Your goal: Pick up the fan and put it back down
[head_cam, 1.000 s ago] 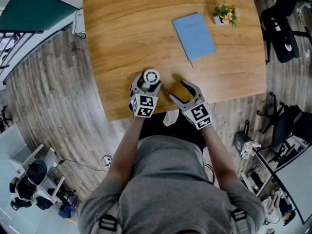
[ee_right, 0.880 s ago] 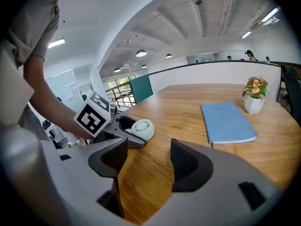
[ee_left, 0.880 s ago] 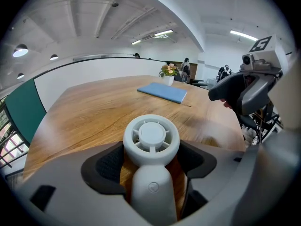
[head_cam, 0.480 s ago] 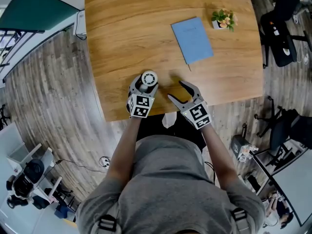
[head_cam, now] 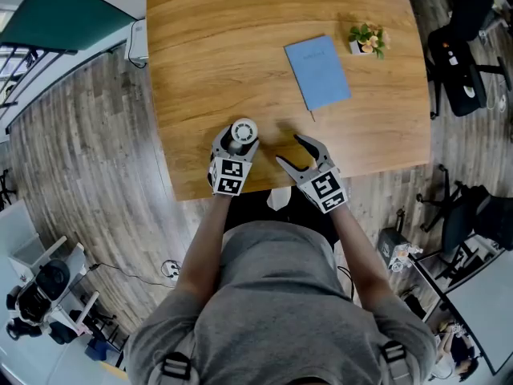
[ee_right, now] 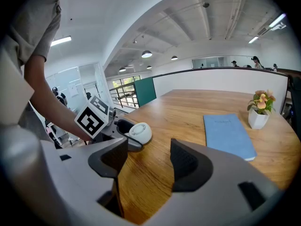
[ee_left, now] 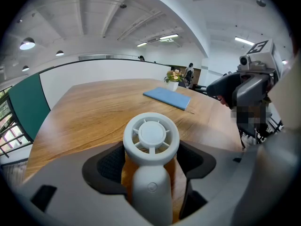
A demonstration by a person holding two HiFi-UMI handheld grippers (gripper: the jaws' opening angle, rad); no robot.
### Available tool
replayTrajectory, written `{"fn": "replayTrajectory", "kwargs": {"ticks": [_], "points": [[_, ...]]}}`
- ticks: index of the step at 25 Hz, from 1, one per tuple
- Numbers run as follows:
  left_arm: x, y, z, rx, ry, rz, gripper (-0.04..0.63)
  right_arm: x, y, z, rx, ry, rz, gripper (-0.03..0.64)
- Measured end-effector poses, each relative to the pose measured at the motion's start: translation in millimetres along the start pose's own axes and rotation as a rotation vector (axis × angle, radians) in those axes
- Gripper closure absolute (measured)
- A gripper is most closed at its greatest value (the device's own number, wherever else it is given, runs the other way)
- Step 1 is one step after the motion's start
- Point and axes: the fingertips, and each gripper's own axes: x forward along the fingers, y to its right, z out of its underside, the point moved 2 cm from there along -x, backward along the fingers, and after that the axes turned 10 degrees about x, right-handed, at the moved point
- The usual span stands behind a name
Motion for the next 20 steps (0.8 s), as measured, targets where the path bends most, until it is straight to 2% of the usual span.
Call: {"fn": "replayTrajectory", "kwargs": {"ticks": [3,13,20], "points": [[-5.5,-4.8,-9.9,0.0,0.034,-0.013,0.233,0.2,-1.7,-6.3,-0.008,0.011,-0.003,0.325],[-19.5,-12.8,-31.4,-0.004,0.076,-0.033,0.233,-4.3,-6.3,-22.4,-0.022,0.029,0.007,0.325],[-30.5,-12.8,-42.2,-0.025,0.091,-0.018,0.233,-14.2,-0.7,-29.7,-0.021,0.042,0.045,0.327]]}}
